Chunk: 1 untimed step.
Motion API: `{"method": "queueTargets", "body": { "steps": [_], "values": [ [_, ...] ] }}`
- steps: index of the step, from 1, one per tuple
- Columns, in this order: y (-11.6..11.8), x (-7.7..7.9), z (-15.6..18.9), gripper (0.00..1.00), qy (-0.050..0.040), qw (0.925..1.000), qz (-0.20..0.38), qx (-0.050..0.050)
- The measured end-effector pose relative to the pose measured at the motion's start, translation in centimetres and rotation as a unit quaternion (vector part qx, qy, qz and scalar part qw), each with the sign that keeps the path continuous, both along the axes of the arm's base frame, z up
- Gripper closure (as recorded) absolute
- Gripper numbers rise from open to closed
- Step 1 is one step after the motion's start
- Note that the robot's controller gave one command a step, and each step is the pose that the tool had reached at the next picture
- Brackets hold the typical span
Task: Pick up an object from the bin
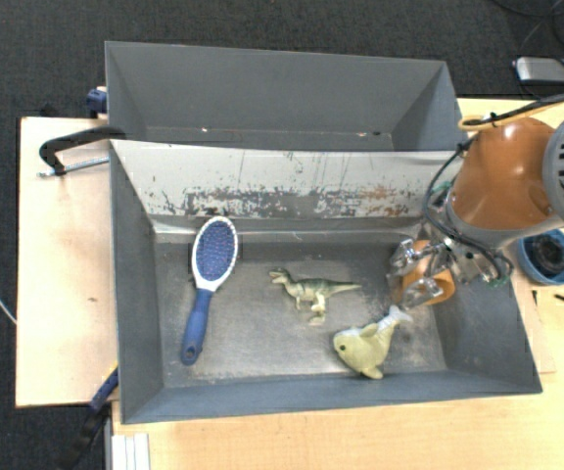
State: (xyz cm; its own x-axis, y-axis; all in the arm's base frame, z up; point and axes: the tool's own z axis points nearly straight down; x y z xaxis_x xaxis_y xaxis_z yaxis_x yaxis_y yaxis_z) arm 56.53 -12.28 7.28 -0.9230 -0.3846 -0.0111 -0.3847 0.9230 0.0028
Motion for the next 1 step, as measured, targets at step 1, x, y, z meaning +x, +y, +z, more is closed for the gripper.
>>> {"method": "queueTargets", "body": {
  "steps": [1],
  "values": [
    [-2.06,1.26,18.41,1.0,-0.0035,0.9959,0.09,-0.006]
  ]
}}
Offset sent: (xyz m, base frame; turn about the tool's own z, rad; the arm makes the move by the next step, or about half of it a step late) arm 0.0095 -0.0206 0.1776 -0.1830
